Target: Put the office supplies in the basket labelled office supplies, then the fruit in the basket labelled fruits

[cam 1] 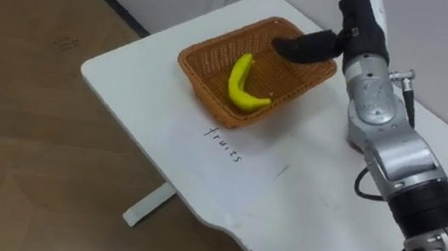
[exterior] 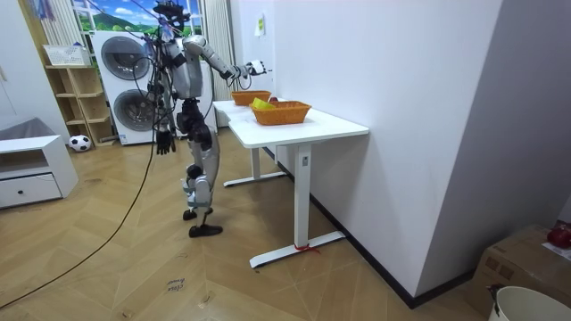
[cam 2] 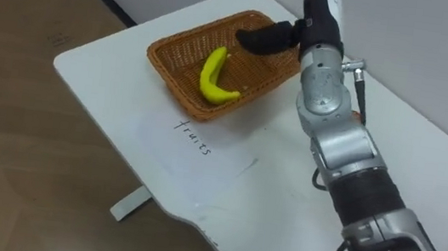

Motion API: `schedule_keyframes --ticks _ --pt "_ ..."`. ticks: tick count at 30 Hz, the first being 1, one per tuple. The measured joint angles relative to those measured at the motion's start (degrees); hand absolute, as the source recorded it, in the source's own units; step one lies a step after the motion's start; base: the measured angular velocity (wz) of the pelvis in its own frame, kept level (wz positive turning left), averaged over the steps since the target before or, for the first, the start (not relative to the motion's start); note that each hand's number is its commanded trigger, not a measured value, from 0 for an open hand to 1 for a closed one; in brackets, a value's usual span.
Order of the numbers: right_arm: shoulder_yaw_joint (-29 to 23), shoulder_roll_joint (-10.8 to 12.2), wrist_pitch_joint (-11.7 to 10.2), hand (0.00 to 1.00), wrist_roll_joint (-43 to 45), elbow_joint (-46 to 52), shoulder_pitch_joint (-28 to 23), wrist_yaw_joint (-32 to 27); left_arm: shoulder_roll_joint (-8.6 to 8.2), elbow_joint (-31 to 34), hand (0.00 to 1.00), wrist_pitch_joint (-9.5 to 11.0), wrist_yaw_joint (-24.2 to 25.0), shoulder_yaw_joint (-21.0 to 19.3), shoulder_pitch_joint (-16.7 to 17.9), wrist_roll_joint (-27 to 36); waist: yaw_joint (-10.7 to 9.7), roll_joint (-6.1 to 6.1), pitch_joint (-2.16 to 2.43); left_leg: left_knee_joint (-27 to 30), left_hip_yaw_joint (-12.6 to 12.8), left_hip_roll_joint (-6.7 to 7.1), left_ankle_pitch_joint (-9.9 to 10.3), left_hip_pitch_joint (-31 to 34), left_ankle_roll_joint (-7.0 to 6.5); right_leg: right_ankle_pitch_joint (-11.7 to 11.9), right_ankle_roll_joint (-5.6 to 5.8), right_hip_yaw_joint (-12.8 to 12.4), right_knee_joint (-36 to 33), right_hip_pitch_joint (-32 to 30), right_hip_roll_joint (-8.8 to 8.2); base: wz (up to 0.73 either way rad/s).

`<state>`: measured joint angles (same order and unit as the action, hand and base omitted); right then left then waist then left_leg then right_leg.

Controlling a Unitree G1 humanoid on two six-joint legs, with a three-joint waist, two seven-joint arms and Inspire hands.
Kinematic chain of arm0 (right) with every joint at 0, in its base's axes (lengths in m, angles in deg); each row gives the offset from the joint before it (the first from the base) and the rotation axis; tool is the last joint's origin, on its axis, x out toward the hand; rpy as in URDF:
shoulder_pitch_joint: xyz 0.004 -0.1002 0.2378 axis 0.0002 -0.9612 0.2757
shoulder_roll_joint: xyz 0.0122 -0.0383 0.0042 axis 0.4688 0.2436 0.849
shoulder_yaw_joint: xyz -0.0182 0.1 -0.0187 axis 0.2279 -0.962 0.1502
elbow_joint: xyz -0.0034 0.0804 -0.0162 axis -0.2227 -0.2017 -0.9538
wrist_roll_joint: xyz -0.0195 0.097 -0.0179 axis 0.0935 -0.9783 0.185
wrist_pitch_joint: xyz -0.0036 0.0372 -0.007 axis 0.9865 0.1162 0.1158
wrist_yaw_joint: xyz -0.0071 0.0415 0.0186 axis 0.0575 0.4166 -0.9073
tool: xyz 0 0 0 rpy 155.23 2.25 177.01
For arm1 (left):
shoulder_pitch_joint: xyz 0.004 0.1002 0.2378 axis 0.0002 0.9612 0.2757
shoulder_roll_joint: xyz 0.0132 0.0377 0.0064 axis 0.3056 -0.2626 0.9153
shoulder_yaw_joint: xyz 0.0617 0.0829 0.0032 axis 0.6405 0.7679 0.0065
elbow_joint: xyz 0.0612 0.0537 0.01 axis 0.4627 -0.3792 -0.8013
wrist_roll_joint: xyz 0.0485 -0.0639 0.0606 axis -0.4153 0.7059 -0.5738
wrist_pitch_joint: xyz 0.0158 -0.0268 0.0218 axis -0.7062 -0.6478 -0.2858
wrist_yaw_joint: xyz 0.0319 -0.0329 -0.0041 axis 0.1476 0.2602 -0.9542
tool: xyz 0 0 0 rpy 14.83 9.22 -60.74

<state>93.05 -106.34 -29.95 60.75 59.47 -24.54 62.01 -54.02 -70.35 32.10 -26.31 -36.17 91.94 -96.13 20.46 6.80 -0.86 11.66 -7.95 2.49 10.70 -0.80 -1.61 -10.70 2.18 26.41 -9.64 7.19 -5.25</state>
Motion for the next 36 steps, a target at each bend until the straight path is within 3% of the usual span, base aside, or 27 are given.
schedule_keyframes --ticks 6,15,24,36 --pt "-4.60 -0.37 -0.35 0.00 -0.28 2.44 -0.09 -0.17 -0.46 -0.40 0.00 0.01 0.42 -0.18 -0.82 0.08 -1.80 -1.55 0.78 -0.44 1.72 0.02 -0.13 -0.71 -0.22 0.00 0.01 -1.46 -0.15 -0.18 -0.45 -0.13" --pt "-6.88 -1.58 -0.46 0.00 -2.39 2.30 -0.08 -0.73 -0.71 0.04 0.00 0.58 0.36 -0.11 -2.35 0.07 -3.98 -1.49 0.78 -0.98 3.26 -0.31 -0.15 -1.68 -0.30 0.00 0.01 -3.44 -0.31 -0.23 -0.41 -0.10" --pt "-7.02 -1.97 -0.45 0.00 -5.32 0.57 -0.22 -0.51 -1.66 -0.60 0.00 0.34 0.37 0.04 -2.16 0.19 -5.08 -1.90 0.33 -2.00 5.46 -0.98 -0.12 -2.65 -0.28 0.25 -0.36 -5.84 -0.09 -0.37 0.54 -0.13" --pt "-9.03 -2.56 -0.50 0.00 -5.38 0.57 -0.72 -0.91 -2.01 -0.70 0.00 0.50 0.42 0.05 -3.19 0.39 -6.67 -1.75 0.44 -2.07 7.87 -1.53 -0.12 -2.90 -0.26 0.29 -0.39 -7.77 0.01 -1.30 0.63 -0.09"
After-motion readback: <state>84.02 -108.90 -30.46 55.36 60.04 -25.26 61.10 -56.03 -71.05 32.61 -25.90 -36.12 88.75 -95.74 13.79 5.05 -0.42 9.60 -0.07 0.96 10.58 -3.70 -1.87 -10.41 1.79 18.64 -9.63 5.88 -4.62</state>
